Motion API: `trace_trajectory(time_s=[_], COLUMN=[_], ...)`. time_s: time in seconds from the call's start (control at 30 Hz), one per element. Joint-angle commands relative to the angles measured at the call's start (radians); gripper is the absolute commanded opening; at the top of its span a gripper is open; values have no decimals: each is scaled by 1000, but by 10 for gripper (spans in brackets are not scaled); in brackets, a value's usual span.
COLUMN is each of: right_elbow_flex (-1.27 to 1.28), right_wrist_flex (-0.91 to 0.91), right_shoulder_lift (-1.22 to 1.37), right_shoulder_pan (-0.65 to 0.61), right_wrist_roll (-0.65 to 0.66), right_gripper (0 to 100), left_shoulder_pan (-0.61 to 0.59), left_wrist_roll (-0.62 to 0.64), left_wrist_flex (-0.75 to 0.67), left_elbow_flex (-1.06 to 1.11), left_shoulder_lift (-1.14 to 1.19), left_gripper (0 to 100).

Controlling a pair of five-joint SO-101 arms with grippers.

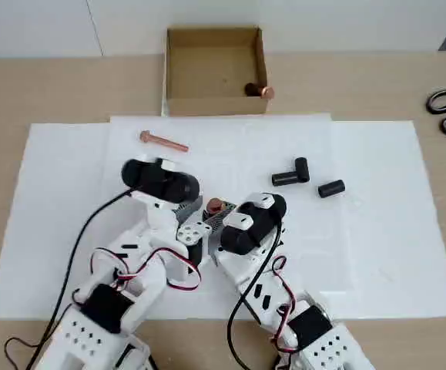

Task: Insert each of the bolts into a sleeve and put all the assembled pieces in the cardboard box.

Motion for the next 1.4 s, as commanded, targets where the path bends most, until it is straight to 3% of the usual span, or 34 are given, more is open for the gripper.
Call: trace_trajectory(time_s=[0.0,0.1,0.27,0.4,0.5,0.73,1.03,1.17,1.37], right_elbow_flex=[-8,-8,-5,-5,-5,-66,-497,-641,-925], right_wrist_flex=[1,1,4,4,51,255,403,320,-39], right_shoulder_lift=[-21,-21,-21,-13,-12,-21,51,294,837], right_shoulder_pan=[12,12,18,105,216,479,507,507,504], right_wrist_roll=[-9,-9,-6,-6,-6,-3,34,46,43], right_gripper=[5,5,5,5,5,4,4,4,4], left_shoulder_pan=[-8,-77,-302,-512,-606,-620,-623,-621,-620], left_wrist_roll=[5,0,0,0,0,2,3,3,3], left_wrist_flex=[143,216,301,344,390,483,485,485,480], left_elbow_flex=[-170,-239,-300,-305,-305,-329,-326,-326,-274], left_shoulder_lift=[-11,-11,-11,-11,-11,-11,-11,-11,-11], left_gripper=[181,181,181,181,181,181,179,179,179])
